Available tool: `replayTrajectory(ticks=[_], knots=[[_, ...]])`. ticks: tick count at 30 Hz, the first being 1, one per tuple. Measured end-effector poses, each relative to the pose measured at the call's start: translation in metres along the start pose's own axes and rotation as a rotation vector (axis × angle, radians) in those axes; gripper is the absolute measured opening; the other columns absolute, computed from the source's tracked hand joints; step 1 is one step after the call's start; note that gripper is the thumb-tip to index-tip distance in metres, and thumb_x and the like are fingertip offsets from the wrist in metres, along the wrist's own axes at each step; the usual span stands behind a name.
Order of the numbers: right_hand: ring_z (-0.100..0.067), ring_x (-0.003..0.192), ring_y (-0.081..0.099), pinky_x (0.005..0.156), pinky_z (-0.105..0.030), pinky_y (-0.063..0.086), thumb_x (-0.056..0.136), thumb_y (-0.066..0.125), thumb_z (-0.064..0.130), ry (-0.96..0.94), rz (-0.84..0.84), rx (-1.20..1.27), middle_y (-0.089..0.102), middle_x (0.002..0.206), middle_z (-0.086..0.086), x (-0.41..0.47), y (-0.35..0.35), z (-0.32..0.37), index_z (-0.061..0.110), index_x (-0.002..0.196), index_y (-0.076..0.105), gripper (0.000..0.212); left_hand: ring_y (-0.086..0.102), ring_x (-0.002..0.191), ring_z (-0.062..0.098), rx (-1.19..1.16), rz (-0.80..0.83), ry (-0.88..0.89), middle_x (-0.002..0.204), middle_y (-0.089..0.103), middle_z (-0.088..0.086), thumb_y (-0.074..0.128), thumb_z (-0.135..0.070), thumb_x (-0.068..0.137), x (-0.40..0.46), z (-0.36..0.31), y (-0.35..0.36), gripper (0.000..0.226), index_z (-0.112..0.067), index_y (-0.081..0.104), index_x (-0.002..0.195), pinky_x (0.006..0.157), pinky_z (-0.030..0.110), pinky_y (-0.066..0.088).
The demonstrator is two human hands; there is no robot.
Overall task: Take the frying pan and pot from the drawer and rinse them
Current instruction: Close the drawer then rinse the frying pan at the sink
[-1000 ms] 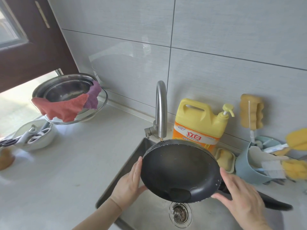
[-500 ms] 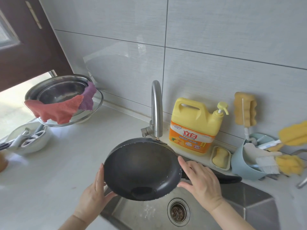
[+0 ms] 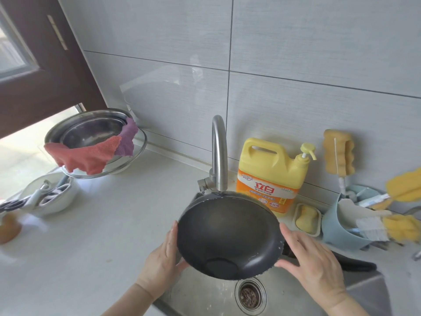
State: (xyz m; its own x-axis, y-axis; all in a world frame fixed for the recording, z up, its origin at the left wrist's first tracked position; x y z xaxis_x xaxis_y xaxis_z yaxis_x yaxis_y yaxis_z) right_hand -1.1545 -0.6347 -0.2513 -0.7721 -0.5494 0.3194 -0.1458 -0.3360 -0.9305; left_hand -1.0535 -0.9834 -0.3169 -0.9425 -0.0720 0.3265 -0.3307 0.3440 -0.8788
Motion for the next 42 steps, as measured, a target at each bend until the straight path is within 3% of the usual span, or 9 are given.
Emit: replayTrajectory(ticks=[6,12,18,24,28,32,36,39,42], knots=[[-0.024,0.072,0.065,0.055,-0.037,0.054,0.089,0.030,0.072,0.142,0.013,-0.050,0.068,0.089,-0.005,-0.034,-0.027,-0.018,0.022,0.144,0.037,0.074,0.073,0.084,0.024,-0.020,-0.033,0.169,0.135,0.055,0.025,0.035,-0.062,0.096,0.022,-0.045,0.012,0.091,-0.007,-0.006,0.155,0.062,0.023,0.053],[-0.028,0.067,0.066,0.050,-0.038,0.053,0.089,0.028,0.074,0.240,0.027,-0.073,0.068,0.091,-0.007,-0.049,-0.046,-0.024,0.018,0.138,0.042,0.076,0.074,0.091,0.025,-0.045,-0.052,0.234,0.133,0.058,0.025,0.037,-0.063,0.094,0.029,-0.065,0.022,0.093,-0.010,-0.008,0.155,0.066,0.026,0.058],[-0.026,0.064,0.067,0.052,-0.037,0.053,0.084,0.039,0.071,0.187,0.022,-0.060,0.068,0.087,-0.004,-0.040,-0.032,-0.020,0.027,0.147,0.029,0.078,0.073,0.076,0.020,-0.079,0.055,0.162,0.133,0.058,0.021,0.084,-0.045,0.068,0.020,-0.054,0.021,0.132,-0.012,-0.009,0.156,0.057,0.021,0.055],[-0.023,0.067,0.064,0.053,-0.037,0.053,0.069,0.055,0.065,0.103,0.096,0.001,0.064,0.089,0.000,-0.013,-0.007,-0.007,0.032,0.155,0.011,0.102,0.074,0.077,0.025,-0.002,-0.088,0.109,0.137,0.055,0.019,0.030,-0.069,0.094,0.005,-0.022,0.003,0.090,-0.011,0.000,0.156,0.057,0.023,0.055],[-0.019,0.073,0.063,0.057,-0.033,0.052,0.063,0.069,0.063,0.035,0.136,0.033,0.062,0.090,0.005,0.006,0.009,0.006,0.032,0.156,0.008,0.115,0.075,0.075,0.025,-0.020,-0.085,0.027,0.138,0.056,0.017,0.032,-0.075,0.089,-0.011,0.006,-0.005,0.094,-0.019,-0.002,0.157,0.054,0.027,0.057],[-0.016,0.072,0.060,0.057,-0.031,0.051,0.055,0.083,0.058,-0.010,0.139,0.035,0.060,0.088,0.007,0.025,0.020,0.019,0.029,0.156,0.005,0.131,0.074,0.067,0.022,-0.024,-0.045,-0.059,0.116,0.069,0.017,0.031,-0.077,0.088,-0.022,0.025,-0.018,0.097,-0.018,-0.003,0.157,0.046,0.027,0.054],[-0.016,0.071,0.061,0.057,-0.031,0.053,0.058,0.082,0.058,-0.038,0.118,0.033,0.060,0.088,0.007,0.037,0.022,0.026,0.029,0.156,0.005,0.128,0.072,0.060,0.021,-0.030,-0.023,-0.105,0.121,0.068,-0.003,0.031,-0.077,0.088,-0.027,0.034,-0.026,0.099,-0.014,-0.002,0.157,0.039,0.027,0.051],[-0.017,0.072,0.061,0.058,-0.032,0.053,0.061,0.079,0.058,-0.040,0.116,0.033,0.060,0.089,0.007,0.036,0.018,0.025,0.029,0.156,0.005,0.123,0.072,0.060,0.021,-0.009,-0.017,-0.119,0.110,0.072,0.017,0.029,-0.077,0.088,-0.025,0.031,-0.024,0.098,-0.014,-0.003,0.157,0.040,0.027,0.052],[-0.017,0.072,0.061,0.058,-0.032,0.053,0.058,0.082,0.056,-0.022,0.153,0.046,0.060,0.089,0.006,0.026,0.011,0.018,0.029,0.155,0.008,0.126,0.074,0.067,0.021,0.004,-0.003,-0.096,0.118,0.068,0.019,0.029,-0.078,0.087,-0.017,0.021,-0.017,0.098,-0.017,-0.002,0.157,0.045,0.028,0.054]])
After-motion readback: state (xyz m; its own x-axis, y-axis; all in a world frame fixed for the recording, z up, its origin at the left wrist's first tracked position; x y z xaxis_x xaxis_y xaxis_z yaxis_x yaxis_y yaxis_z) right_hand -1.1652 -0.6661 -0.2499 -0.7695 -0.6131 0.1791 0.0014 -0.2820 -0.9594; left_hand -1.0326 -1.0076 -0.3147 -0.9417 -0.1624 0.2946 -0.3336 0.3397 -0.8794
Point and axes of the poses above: each hand's wrist, its own x-axis towards the middle knuckle, its own y-axis out of the palm, z = x × y, the point moved 1 cm from there along x, towards the middle knuckle
